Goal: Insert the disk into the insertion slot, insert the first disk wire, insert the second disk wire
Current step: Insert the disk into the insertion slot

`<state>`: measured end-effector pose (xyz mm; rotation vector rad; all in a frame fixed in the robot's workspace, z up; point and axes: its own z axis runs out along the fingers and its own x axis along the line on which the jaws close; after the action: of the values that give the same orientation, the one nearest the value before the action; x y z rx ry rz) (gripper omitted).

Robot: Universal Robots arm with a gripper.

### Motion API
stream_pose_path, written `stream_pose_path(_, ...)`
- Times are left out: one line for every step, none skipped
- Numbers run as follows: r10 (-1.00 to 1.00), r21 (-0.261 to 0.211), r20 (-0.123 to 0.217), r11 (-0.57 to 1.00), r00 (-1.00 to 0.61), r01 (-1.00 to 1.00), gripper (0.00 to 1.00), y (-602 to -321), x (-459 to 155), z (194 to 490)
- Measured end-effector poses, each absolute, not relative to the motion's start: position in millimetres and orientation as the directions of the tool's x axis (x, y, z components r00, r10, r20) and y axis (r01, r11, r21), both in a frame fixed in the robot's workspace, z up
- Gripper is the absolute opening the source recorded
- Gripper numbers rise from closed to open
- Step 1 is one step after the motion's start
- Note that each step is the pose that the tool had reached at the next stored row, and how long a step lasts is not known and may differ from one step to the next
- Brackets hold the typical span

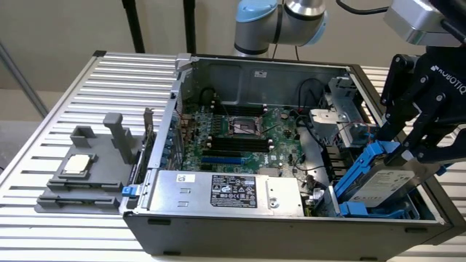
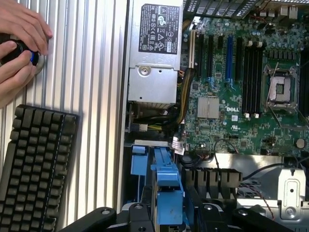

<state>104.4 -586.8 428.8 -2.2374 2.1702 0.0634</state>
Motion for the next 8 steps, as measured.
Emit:
stream_pose_path(-0.998, 0.011, -0.046, -0.031, 0.03, -0.999, 0.4, -586.8, 104.4, 428.0)
stream_pose_path(-0.998, 0.011, -0.046, -0.031, 0.031, -0.999, 0.4, -586.8, 104.4, 427.0)
stream_pose_path(-0.998, 0.011, -0.046, -0.031, 0.031, -0.999, 0.4, -586.8, 104.4, 426.1)
stream_pose_path(-0.998, 0.011, -0.046, -0.032, 0.031, -0.999, 0.4, -586.8, 104.4, 424.8)
stream_pose_path(-0.998, 0.011, -0.046, -0.032, 0.031, -0.999, 0.4, -586.9, 104.4, 423.3)
stream_pose_path(-0.998, 0.01, -0.046, -0.032, 0.032, -0.999, 0.4, -586.9, 104.4, 421.5)
stream_pose_path(-0.998, 0.01, -0.047, -0.032, 0.032, -0.999, 0.4, -586.9, 104.5, 419.7)
stream_pose_path(-0.998, 0.01, -0.047, -0.032, 0.032, -0.999, 0.4, -586.9, 104.5, 418.0)
